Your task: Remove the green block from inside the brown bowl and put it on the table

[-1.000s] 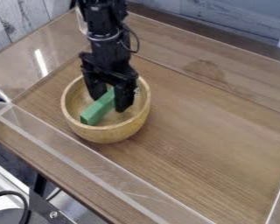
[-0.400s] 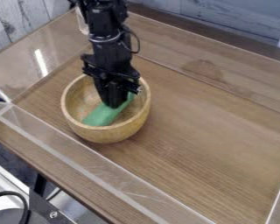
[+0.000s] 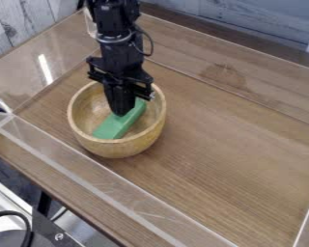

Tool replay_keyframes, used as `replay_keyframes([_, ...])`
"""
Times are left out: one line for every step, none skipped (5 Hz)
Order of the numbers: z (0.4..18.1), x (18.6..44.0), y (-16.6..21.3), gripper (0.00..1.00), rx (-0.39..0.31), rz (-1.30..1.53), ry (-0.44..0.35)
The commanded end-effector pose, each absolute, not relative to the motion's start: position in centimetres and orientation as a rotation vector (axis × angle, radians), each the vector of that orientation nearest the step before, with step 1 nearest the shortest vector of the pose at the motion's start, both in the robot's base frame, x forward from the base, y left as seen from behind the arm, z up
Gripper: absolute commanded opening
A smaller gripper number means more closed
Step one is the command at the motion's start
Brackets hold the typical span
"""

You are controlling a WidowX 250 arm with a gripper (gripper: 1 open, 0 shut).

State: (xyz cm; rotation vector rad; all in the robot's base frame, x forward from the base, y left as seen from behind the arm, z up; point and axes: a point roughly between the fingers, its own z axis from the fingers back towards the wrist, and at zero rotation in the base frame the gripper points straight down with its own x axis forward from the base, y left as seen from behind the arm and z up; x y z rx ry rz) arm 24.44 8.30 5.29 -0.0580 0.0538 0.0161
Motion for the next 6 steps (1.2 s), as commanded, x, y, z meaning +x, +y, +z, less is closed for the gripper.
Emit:
replay_keyframes([8.1,25.9,8.5,0.0,-0.027,0.016,-0.026])
replay_keyframes([9.6,26.6,7.8,0.0,-0.025,0.021,-0.043])
replay_keyframes([11.5,27.3,7.1,0.0,-0.026,0.027,-0.064])
replay_keyframes([13.6,28.0,6.4,0.0,-0.026,0.03,-0.074])
replay_keyframes([12.4,27.5,6.6,0.0,-0.02,0.016,-0.074])
replay_keyframes([11.4,27.2,6.8,0.0,-0.013,0.008,-0.069])
